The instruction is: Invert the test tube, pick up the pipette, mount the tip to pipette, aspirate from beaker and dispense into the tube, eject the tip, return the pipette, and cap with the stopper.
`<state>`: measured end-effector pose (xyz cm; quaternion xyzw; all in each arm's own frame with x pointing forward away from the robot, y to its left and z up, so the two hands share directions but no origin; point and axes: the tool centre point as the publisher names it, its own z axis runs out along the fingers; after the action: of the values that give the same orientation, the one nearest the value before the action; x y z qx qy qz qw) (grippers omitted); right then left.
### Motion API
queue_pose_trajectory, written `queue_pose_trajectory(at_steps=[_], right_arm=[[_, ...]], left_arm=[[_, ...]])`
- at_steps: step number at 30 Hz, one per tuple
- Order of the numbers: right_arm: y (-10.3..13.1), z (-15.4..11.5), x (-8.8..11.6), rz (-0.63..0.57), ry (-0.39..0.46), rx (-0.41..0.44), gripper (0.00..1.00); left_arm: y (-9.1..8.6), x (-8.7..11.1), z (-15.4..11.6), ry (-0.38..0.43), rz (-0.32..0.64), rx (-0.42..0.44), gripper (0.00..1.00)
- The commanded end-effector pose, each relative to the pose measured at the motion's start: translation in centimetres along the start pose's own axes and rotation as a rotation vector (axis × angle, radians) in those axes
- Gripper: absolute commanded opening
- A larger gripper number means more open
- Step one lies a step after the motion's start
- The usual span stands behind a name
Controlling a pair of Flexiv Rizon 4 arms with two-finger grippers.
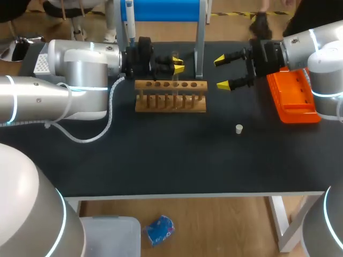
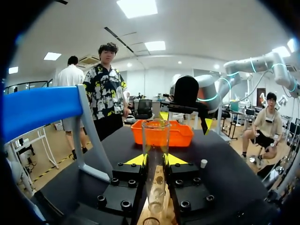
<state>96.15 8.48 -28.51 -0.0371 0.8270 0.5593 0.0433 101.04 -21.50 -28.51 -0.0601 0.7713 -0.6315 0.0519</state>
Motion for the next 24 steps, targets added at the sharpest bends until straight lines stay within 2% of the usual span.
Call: queue_pose_trajectory(at_steps=[1,16,17,18,19,24], right_arm=[[0.0,0.0,0.0,-0.001,0.0,0.001,1.0],[0.0,0.0,0.0,-0.001,0.0,0.001,1.0],[0.0,0.0,0.0,-0.001,0.0,0.001,1.0],[0.0,0.0,0.0,-0.001,0.0,0.001,1.0],[0.0,0.0,0.0,-0.001,0.0,0.001,1.0],[0.0,0.0,0.0,-0.001,0.0,0.001,1.0]], left_arm=[[0.3,0.0,-0.1,-0.012,0.002,0.016,0.0],[0.8,0.1,-0.6,-0.022,-0.01,0.021,0.0],[0.8,0.1,-0.6,-0.021,-0.01,0.013,0.06],[0.7,0.1,-0.5,-0.022,-0.009,0.009,0.77],[0.6,0.1,-0.5,-0.021,-0.008,0.008,1.0],[-0.2,0.0,-0.6,-0.019,0.012,-0.02,1.0]])
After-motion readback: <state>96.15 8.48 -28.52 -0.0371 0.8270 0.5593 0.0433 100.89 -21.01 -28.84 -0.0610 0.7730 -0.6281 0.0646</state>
